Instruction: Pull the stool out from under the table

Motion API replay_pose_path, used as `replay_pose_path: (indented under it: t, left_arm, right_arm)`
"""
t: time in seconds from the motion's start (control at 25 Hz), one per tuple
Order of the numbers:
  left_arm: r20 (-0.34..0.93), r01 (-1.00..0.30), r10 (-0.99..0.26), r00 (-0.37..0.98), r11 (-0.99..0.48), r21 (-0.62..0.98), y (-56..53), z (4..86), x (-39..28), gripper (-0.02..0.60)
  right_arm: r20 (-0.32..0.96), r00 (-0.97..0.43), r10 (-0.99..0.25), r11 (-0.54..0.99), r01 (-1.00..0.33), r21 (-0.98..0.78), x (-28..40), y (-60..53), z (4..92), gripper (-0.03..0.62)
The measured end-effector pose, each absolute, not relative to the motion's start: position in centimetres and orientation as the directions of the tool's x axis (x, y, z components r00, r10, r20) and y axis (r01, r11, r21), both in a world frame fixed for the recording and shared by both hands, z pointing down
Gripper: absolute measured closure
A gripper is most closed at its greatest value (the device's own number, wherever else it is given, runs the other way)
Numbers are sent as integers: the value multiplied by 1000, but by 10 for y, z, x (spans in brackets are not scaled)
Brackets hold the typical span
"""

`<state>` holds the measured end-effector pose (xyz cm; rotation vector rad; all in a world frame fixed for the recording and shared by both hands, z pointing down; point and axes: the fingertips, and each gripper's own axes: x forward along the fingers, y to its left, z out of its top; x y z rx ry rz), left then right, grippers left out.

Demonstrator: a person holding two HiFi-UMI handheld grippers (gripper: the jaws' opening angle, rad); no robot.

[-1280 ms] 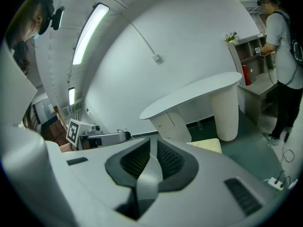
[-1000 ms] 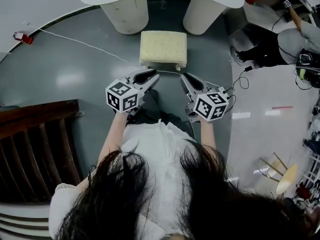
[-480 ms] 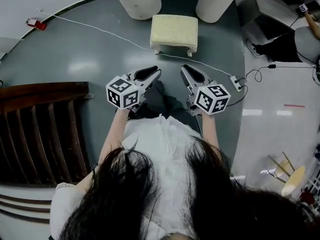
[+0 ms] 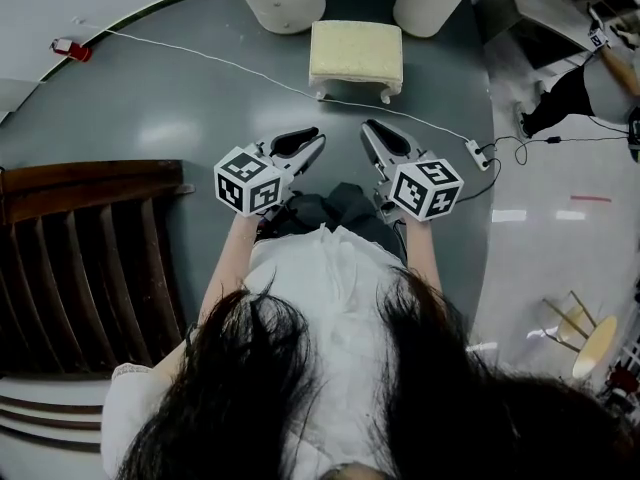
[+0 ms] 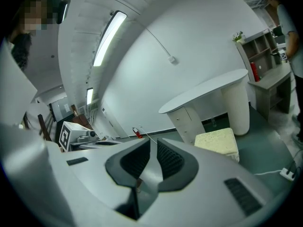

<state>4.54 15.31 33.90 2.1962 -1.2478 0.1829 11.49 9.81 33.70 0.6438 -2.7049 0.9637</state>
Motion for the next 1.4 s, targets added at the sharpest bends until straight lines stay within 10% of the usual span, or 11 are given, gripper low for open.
replay_pose_path:
  t: [1.4]
  left_arm:
    - [294,-788,-752,590,-458,411,207,304,-51,495]
  right_arm:
    - [371,-835,-407,680,-548,-488,45,188,315,537]
